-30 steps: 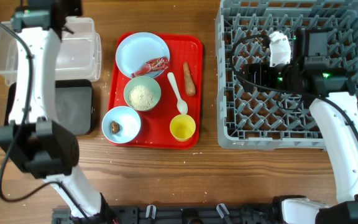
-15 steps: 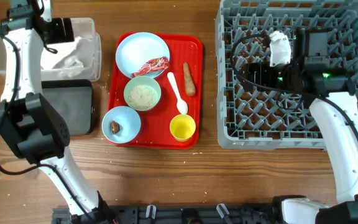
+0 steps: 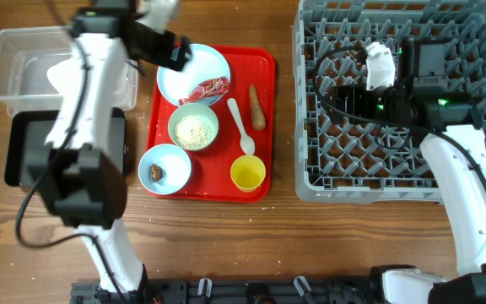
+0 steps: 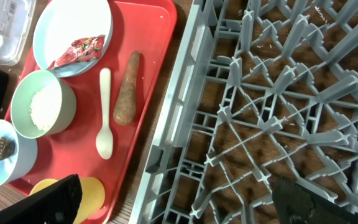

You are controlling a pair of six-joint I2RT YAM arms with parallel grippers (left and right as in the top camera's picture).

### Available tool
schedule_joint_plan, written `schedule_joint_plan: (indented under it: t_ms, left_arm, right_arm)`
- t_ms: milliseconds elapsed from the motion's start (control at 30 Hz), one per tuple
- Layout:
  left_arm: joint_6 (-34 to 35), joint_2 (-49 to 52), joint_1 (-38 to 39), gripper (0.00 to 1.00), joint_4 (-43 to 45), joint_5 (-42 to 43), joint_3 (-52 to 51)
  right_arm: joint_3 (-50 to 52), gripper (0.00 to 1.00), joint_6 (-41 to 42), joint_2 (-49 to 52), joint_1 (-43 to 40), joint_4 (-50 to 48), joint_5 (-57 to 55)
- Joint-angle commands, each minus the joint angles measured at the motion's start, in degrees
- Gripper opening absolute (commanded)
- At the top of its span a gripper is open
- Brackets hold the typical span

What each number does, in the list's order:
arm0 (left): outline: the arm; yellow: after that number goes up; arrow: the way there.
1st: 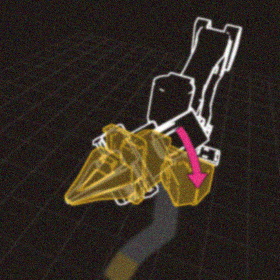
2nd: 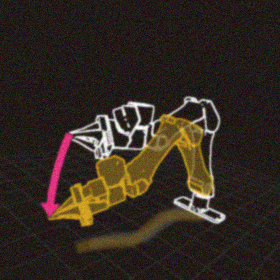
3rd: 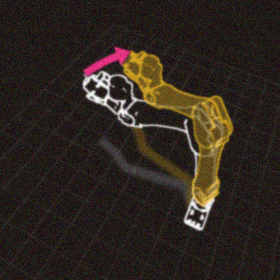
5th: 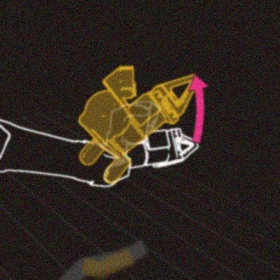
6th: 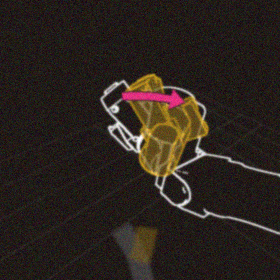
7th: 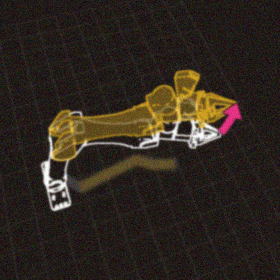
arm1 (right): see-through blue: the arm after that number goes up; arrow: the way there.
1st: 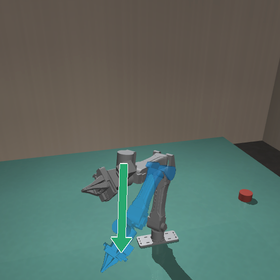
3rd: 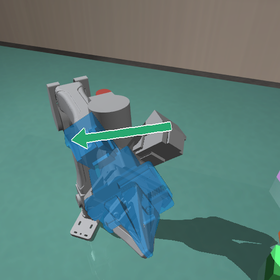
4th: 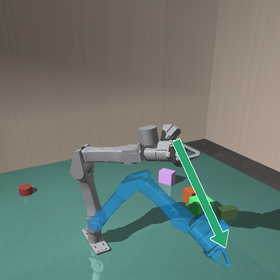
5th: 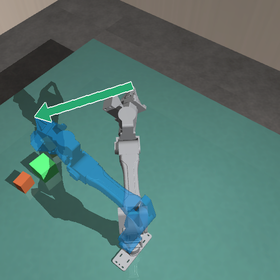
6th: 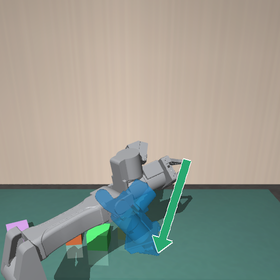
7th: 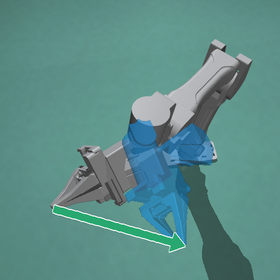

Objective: Sort waste into correct bins and load items into the dishwasher rack
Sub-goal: 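Drop the tissue into the clear plastic bin with the left gripper, then grasp the red candy wrapper on the plate with the left gripper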

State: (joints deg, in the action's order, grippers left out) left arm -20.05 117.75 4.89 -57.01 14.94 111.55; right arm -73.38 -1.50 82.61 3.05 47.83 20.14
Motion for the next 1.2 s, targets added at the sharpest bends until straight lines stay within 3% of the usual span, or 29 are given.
schedule_joint_plan:
  t_ms: [0, 500, 733, 767, 833, 900, 1033, 1133, 1167]
  left_arm:
    - [-5.09, 6.69, 3.28, 0.96, 3.41, -1.75, -1.14]
    - [-5.29, 17.7, 4.28, 0.91, 8.5, -1.79, -1.46]
    - [-5.29, 19.15, 4.28, 0.84, 12.87, -1.53, -2.05]
    - [-5.29, 19.65, 4.28, 0.75, 13.18, -1.7, -2.05]
    - [-5.27, 20.5, 4.28, 0.29, 13.53, -1.7, -2.05]
    - [-5.22, 20.81, 4.28, 0.18, 13.03, -1.7, -2.21]
    - [-5.22, 20.81, 4.28, 0.19, 13.14, -1.86, -2.43]
    - [-1.53, 19.26, 4.17, 0.35, 14.32, -6.75, -0.26]
    - [-1.33, 18.25, 4.17, 0.53, 13.94, -7.13, 1.07]
  right_arm:
    - [-0.85, 1.0, 0.61, -0.37, -0.07, 0.79, 0.92]
    - [-0.85, 1.0, 0.44, -0.37, -0.07, 2.38, 0.5]
    - [-0.85, 1.0, 0.42, -0.35, -0.07, 2.36, 0.48]
    - [-0.85, 1.0, 0.39, -0.35, -0.07, 2.36, 0.44]
    - [-0.85, 1.0, 0.44, -0.35, -0.07, 2.36, -0.46]
    - [-0.85, 1.0, 0.42, -0.35, -0.07, 2.4, -1.01]
    - [-0.85, 1.0, 0.39, -0.35, -0.07, 2.36, -1.01]
    - [-0.85, 1.0, 0.39, -0.35, -0.07, 2.34, -1.03]
    - [-0.85, 1.0, 0.39, -0.35, -0.07, 2.34, -1.01]
